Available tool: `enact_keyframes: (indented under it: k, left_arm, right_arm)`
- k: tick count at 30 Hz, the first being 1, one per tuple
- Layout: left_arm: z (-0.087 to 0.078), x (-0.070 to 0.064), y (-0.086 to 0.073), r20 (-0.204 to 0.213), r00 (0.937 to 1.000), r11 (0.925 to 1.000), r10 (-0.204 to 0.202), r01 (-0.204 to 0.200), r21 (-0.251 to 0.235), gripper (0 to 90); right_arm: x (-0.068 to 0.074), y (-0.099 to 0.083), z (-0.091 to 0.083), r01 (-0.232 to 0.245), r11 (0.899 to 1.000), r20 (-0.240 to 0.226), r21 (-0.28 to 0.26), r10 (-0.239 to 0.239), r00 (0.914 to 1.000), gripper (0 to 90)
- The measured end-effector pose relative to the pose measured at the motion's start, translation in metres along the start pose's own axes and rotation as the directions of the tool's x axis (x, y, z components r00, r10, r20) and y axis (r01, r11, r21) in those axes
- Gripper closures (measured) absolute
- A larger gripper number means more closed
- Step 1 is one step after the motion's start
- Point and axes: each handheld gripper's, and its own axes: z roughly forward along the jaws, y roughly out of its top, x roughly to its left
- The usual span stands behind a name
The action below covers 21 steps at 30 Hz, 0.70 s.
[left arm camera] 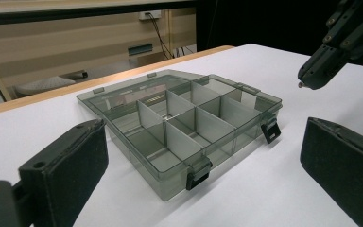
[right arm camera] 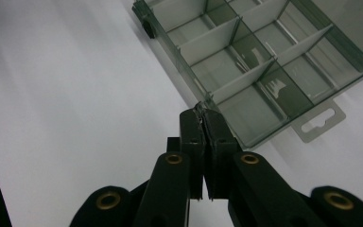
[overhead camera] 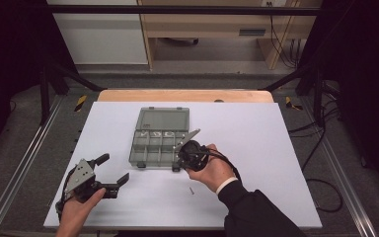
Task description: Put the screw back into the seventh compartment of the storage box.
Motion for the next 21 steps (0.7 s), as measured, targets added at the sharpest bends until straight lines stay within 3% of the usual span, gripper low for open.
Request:
enact_keyframes:
  k: [21]
  left_arm:
    - [0.000, 0.000, 0.000, 0.000, 1.0000, 1.0000, -0.002, 0.002, -0.003, 1.4]
  right_arm:
    - [-0.004, 0.026, 0.013, -0.025, 0.996, 0.018, -0.086, 0.027, 0.9995, 87.6]
